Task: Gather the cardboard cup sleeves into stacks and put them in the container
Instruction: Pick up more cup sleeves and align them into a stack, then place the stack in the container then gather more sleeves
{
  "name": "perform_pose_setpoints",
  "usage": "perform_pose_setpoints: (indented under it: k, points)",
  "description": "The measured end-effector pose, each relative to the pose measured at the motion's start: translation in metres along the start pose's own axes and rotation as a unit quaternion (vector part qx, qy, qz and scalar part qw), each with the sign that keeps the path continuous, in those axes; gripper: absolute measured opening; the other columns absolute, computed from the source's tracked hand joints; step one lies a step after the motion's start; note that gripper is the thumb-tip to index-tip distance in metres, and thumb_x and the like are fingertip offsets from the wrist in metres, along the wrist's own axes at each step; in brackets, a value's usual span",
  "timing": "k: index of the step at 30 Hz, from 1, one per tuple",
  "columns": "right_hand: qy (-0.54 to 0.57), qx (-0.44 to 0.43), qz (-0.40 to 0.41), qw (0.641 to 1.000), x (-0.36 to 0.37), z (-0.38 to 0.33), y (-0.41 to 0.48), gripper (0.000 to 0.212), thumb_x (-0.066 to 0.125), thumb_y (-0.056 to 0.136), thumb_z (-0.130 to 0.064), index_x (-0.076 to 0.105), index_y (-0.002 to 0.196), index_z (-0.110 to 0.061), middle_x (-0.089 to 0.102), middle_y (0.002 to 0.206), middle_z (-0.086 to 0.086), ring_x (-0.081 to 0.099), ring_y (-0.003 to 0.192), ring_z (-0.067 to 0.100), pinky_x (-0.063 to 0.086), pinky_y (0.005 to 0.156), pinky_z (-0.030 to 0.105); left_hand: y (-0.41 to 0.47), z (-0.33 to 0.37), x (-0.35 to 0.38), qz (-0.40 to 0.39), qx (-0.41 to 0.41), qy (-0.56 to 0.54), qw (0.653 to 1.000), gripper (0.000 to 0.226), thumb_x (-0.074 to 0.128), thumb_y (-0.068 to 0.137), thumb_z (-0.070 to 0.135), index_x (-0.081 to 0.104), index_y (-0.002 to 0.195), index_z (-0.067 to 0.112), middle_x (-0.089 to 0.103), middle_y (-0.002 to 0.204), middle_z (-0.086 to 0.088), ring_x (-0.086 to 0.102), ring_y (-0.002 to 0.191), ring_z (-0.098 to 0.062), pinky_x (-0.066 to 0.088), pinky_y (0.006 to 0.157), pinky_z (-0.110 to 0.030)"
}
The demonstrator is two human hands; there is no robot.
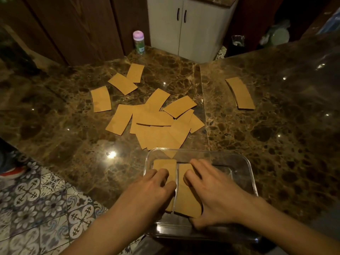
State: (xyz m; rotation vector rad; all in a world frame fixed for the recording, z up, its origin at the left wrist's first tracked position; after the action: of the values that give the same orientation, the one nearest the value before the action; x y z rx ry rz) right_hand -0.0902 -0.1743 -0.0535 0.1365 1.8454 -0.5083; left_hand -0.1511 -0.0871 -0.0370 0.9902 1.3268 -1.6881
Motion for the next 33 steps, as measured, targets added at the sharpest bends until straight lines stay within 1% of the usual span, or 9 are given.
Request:
perform_pose_setpoints:
  k: [5, 11, 13, 15, 18, 21, 23, 30, 33]
  points:
    - [-0.013, 0.012, -0.011, 1.000, 0.011, -0.003, 0.007, 0.091, 0.064, 0.060, -0.080, 0.042, 0.125, -0.022, 0.035, 0.145, 0.009, 0.033, 0.130, 0.026, 0.052, 0.100, 0.042, 0.003, 0.001, 0.004, 0.022, -0.005, 0.002, 1.000, 0.052, 0.063, 0.095, 0.020, 0.041, 0.142, 0.026, 0.031, 0.152, -0.003, 0.040, 0.130, -0.024, 0.052, 0.093, -0.039]
    - [0.005, 0.017, 0.019, 1.000, 0.008, -0.007, 0.001, 0.086, 0.067, 0.068, -0.078, 0.049, 0.129, -0.020, 0.030, 0.156, 0.009, 0.021, 0.141, 0.027, 0.044, 0.111, 0.042, 0.003, -0.001, 0.011, 0.033, -0.012, -0.011, 0.999, 0.056, 0.071, 0.088, 0.024, 0.041, 0.134, 0.030, 0.034, 0.145, 0.000, 0.042, 0.126, -0.023, 0.050, 0.086, -0.039]
    - [-0.041, 0.012, 0.039, 0.998, 0.002, -0.010, -0.001, 0.084, 0.058, 0.071, -0.082, 0.058, 0.125, -0.018, 0.038, 0.160, 0.014, 0.027, 0.144, 0.032, 0.048, 0.110, 0.044, 0.004, -0.001, 0.012, 0.041, -0.012, -0.012, 0.999, 0.052, 0.070, 0.089, 0.023, 0.041, 0.132, 0.030, 0.036, 0.141, -0.001, 0.043, 0.123, -0.023, 0.051, 0.085, -0.039]
    - [-0.043, 0.015, 0.039, 0.998, 0.003, -0.010, -0.001, 0.082, 0.059, 0.074, -0.081, 0.058, 0.126, -0.018, 0.035, 0.164, 0.015, 0.031, 0.146, 0.036, 0.049, 0.109, 0.047, 0.004, -0.001, 0.011, 0.054, -0.010, -0.013, 0.998, 0.047, 0.066, 0.092, 0.021, 0.042, 0.131, 0.029, 0.039, 0.139, -0.002, 0.044, 0.121, -0.024, 0.050, 0.085, -0.040]
    - [-0.002, 0.041, 0.021, 0.999, 0.008, -0.002, -0.001, 0.084, 0.063, 0.076, -0.076, 0.047, 0.138, -0.022, 0.029, 0.161, 0.010, 0.024, 0.143, 0.029, 0.052, 0.104, 0.044, 0.004, -0.002, 0.011, 0.066, -0.012, -0.018, 0.998, 0.051, 0.069, 0.089, 0.021, 0.041, 0.132, 0.029, 0.039, 0.139, -0.003, 0.045, 0.123, -0.026, 0.048, 0.086, -0.041]
    - [0.003, 0.038, 0.028, 0.999, 0.007, -0.002, -0.003, 0.083, 0.066, 0.074, -0.075, 0.044, 0.137, -0.025, 0.032, 0.156, 0.008, 0.026, 0.138, 0.026, 0.056, 0.095, 0.040, 0.005, -0.004, 0.015, 0.059, -0.021, -0.017, 0.998, 0.064, 0.076, 0.083, 0.025, 0.037, 0.134, 0.030, 0.034, 0.143, -0.003, 0.041, 0.126, -0.026, 0.049, 0.084, -0.041]
    - [0.027, 0.032, 0.022, 0.999, 0.007, -0.001, -0.003, 0.085, 0.066, 0.073, -0.078, 0.041, 0.137, -0.028, 0.025, 0.157, 0.003, 0.022, 0.139, 0.022, 0.054, 0.097, 0.038, 0.005, -0.006, 0.011, 0.070, -0.031, -0.015, 0.997, 0.064, 0.075, 0.083, 0.026, 0.037, 0.134, 0.030, 0.034, 0.144, -0.003, 0.042, 0.125, -0.027, 0.049, 0.082, -0.041]
    - [0.065, 0.052, 0.040, 0.996, 0.005, 0.003, 0.002, 0.084, 0.049, 0.073, -0.085, 0.050, 0.133, -0.027, 0.029, 0.154, -0.001, 0.023, 0.137, 0.016, 0.051, 0.100, 0.036, 0.011, -0.006, 0.007, 0.075, -0.052, 0.048, 0.995, 0.057, 0.063, 0.092, 0.028, 0.032, 0.139, 0.028, 0.032, 0.148, -0.009, 0.038, 0.127, -0.034, 0.033, 0.095, -0.047]
    - [0.068, 0.054, 0.033, 0.996, 0.008, 0.004, 0.002, 0.085, 0.051, 0.073, -0.085, 0.051, 0.134, -0.026, 0.029, 0.155, -0.001, 0.024, 0.138, 0.017, 0.049, 0.102, 0.036, 0.010, -0.005, 0.004, 0.068, -0.067, 0.038, 0.995, 0.052, 0.065, 0.091, 0.032, 0.041, 0.137, 0.028, 0.039, 0.145, -0.011, 0.045, 0.124, -0.035, 0.038, 0.094, -0.049]
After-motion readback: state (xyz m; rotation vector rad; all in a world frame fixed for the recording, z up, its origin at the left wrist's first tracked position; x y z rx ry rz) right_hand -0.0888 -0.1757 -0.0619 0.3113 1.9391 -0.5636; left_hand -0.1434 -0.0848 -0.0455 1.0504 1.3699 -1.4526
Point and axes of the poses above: each hand's wrist, its own y-axis towards the middle knuckle, its own x-axis out of the palm, z = x × y, the point moved 10 cm from there along y, towards the middle knuckle
